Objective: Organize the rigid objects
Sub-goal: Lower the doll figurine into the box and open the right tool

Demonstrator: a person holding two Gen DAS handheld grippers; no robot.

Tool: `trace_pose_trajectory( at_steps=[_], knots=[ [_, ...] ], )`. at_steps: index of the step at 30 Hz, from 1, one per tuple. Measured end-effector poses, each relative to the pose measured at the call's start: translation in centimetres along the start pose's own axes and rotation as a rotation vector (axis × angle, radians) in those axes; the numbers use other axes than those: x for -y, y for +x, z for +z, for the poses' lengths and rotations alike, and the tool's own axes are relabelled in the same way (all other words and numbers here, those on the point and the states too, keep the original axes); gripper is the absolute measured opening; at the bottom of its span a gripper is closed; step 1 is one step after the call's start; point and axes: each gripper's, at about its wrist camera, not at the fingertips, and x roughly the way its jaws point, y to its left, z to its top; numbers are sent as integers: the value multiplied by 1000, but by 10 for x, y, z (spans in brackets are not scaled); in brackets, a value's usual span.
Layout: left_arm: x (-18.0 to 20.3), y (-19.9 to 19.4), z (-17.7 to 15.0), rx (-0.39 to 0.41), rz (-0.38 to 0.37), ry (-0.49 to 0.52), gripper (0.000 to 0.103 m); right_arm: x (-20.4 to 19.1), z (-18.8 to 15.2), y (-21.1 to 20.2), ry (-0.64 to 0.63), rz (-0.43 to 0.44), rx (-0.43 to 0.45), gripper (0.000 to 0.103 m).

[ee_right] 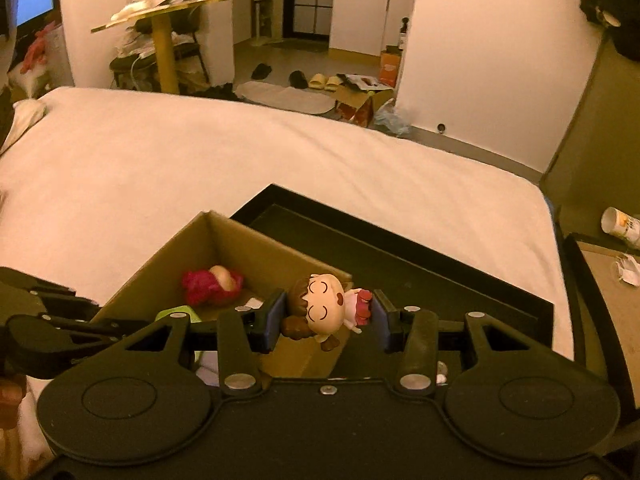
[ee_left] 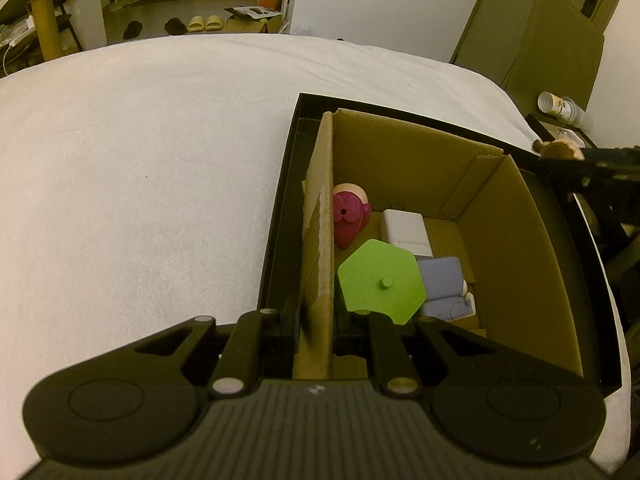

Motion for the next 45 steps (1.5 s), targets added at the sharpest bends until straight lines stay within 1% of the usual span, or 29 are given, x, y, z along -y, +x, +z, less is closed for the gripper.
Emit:
trace_pose_trajectory(
  at_steps=[15, 26, 32, 38, 45],
  knots=[
    [1, 1, -1, 0, 4, 4, 13, -29, -5, 18, -54, 44, -60, 44],
    [-1, 1, -1, 2, -3, 0, 13, -42, -10, 39, -100, 20, -109, 44],
    [-1, 0, -1, 2, -5, -1, 13, -46, -12, 49, -117, -19, -130, 44],
    [-2, 0, -1, 2, -8, -3, 14, -47, -14, 50, -132, -49, -117, 44],
    [-5, 2, -1, 2, -9, -2, 14, -42, -14, 39, -98, -37, -94, 45]
  ],
)
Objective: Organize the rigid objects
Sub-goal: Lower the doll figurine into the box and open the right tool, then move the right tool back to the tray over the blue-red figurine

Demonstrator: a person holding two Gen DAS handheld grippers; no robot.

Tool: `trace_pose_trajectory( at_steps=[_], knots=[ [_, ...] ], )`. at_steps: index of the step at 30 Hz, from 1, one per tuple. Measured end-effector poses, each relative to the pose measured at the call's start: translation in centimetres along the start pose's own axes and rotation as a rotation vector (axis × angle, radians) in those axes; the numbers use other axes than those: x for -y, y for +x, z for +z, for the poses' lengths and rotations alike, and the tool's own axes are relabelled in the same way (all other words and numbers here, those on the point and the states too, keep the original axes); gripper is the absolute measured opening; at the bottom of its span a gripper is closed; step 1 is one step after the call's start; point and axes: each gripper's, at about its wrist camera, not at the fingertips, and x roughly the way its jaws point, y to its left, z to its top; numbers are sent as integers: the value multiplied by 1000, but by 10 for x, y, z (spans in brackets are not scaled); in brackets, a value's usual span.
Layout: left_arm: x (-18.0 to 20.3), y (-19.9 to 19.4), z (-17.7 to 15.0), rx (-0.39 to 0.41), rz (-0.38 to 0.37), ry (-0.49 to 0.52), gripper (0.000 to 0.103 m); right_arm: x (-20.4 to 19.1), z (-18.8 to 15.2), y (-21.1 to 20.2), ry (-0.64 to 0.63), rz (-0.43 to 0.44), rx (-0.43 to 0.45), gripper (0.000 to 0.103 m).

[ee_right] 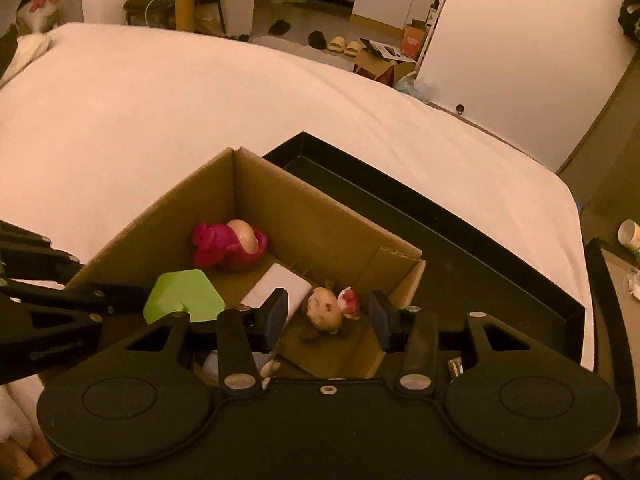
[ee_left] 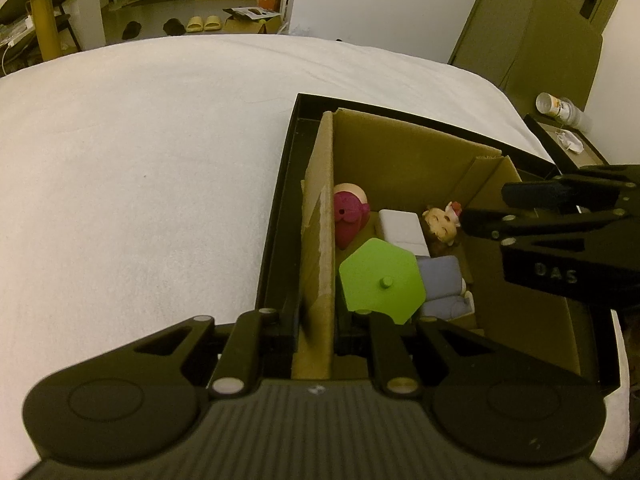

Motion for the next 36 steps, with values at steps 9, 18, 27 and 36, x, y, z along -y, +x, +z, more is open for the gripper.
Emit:
trace_pose_trajectory(
  at_steps=[9, 18, 27, 36],
  knots=[
    [1, -1, 0, 0, 1, 2, 14, 13, -2, -24, 25, -2, 42, 45],
    [1, -1, 0, 1, 1, 4, 14, 38, -15, -38, 89, -20, 61, 45],
    [1, -1, 0, 0, 2, 4, 13, 60, -31, -35, 126, -46, 46, 45],
    [0, 0, 0, -1, 3, 1, 13, 71, -47, -30, 165, -50, 22, 45]
  ],
)
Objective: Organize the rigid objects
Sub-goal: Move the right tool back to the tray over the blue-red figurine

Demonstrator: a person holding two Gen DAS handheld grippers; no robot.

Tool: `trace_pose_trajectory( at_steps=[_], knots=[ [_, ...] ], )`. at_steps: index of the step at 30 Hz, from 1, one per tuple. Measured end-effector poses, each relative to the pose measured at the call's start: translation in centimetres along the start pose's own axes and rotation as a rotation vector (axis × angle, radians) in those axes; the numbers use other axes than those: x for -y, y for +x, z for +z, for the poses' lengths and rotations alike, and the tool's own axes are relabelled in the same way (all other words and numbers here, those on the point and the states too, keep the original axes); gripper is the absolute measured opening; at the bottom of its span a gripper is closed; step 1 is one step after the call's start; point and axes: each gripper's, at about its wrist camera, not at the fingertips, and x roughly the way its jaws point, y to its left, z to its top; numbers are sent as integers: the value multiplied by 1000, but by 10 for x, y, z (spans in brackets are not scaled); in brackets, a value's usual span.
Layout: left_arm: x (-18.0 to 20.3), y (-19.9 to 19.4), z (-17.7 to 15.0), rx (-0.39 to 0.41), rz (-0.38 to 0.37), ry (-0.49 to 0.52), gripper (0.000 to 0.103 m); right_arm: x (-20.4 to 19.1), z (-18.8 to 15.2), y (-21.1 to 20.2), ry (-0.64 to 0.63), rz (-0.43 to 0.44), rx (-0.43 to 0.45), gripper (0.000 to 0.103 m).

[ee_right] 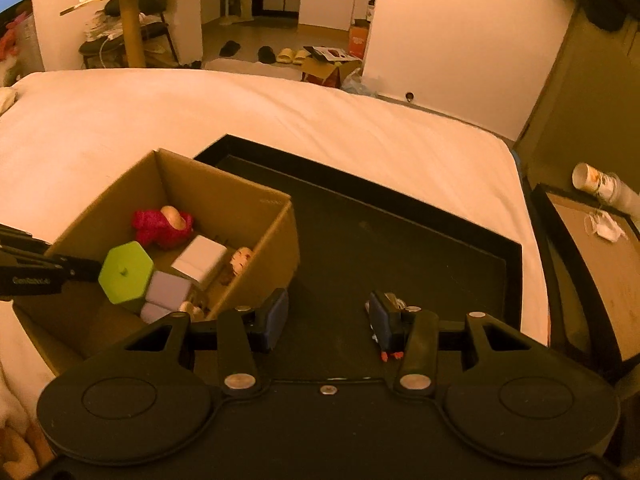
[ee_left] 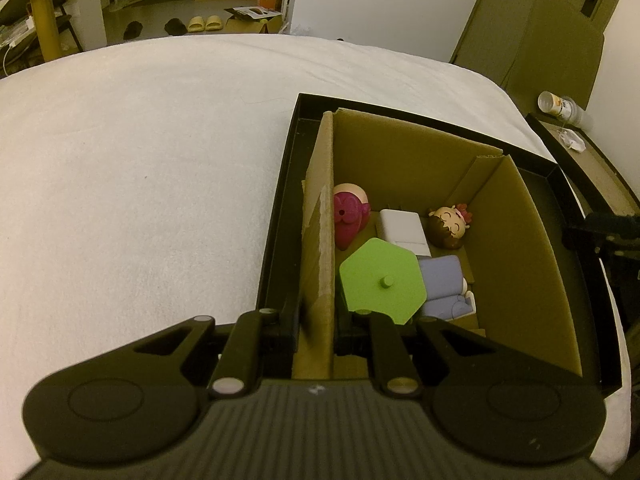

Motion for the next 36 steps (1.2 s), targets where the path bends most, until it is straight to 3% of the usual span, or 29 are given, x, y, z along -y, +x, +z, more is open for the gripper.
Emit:
trace_pose_trajectory(
  at_steps=[13, 36],
  knots=[
    [-4, -2, 0, -2, -15, -20, 14, 33, -20, 38, 118, -18, -74, 51],
    [-3, -1, 1, -5, -14, -20, 14, 60, -24, 98, 65, -27, -122, 53]
  ],
)
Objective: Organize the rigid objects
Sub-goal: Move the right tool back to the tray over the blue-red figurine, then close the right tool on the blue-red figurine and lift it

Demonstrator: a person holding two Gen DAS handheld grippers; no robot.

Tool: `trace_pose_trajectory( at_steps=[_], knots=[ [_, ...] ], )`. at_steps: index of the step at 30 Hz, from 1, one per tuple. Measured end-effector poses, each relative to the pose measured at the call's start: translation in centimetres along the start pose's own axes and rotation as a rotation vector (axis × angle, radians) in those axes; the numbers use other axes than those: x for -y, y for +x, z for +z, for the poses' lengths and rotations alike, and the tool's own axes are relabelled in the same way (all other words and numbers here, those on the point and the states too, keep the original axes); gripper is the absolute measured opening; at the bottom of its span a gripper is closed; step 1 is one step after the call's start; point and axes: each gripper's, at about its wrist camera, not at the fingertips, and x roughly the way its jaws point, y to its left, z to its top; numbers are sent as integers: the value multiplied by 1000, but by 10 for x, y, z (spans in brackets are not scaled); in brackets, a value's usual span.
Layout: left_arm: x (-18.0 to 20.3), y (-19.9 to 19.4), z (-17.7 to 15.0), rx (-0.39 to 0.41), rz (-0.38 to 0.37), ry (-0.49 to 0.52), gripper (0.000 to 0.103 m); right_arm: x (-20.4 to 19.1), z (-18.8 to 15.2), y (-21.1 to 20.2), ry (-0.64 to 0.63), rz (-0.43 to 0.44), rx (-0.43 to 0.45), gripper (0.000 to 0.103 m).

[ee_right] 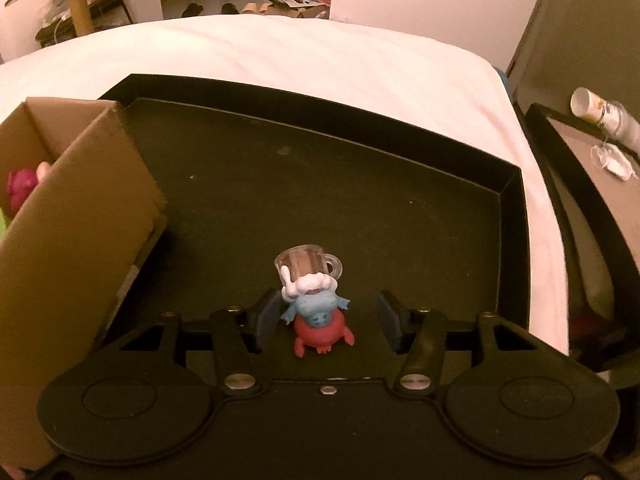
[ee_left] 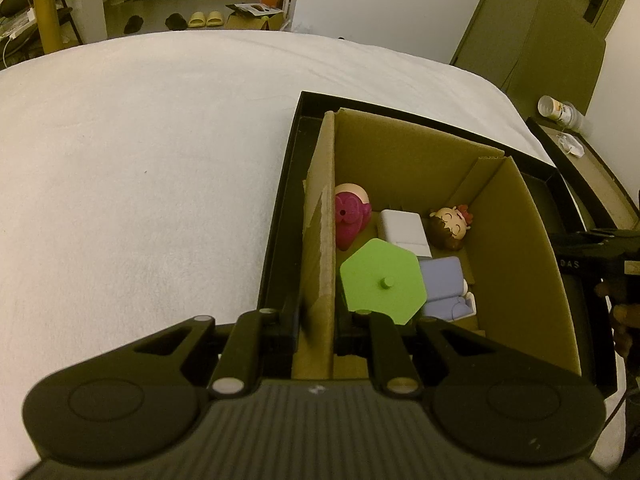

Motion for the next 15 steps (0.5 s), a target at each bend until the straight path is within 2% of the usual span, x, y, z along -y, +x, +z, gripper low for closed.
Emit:
trace_pose_trajectory(
  at_steps=[6, 15],
  knots=[
    [0, 0, 0, 1, 2, 2, 14, 6, -2, 3, 33, 34, 10, 53],
    [-1, 0, 0, 0, -1, -2, 14, 8, -4, 2, -18, 87, 19, 54]
  ],
)
